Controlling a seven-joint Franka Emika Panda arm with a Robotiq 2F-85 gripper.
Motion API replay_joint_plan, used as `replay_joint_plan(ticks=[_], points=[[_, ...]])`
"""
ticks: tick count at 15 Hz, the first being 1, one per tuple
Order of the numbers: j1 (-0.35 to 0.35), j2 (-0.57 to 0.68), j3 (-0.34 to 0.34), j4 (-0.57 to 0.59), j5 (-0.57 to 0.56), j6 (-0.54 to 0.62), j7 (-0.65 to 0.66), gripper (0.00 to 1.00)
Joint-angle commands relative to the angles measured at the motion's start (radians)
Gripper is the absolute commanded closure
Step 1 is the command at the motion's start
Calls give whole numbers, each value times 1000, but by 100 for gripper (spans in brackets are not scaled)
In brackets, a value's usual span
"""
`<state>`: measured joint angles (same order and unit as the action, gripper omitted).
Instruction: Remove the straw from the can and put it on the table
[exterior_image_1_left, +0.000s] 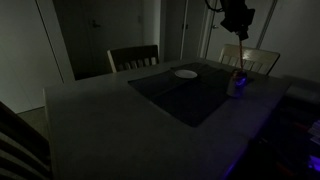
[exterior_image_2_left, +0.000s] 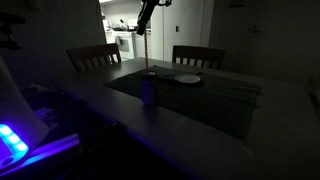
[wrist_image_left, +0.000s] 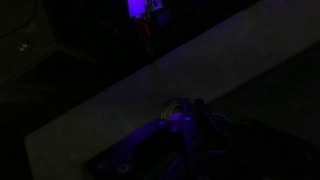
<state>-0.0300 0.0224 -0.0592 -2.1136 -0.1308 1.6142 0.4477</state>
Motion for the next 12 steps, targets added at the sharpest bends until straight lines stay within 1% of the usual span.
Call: replay_joint_plan(ticks=[1,12], points=[[-7,-7,2,24,13,-39,6,98],[-6,-15,3,71,7,-59,3,98]])
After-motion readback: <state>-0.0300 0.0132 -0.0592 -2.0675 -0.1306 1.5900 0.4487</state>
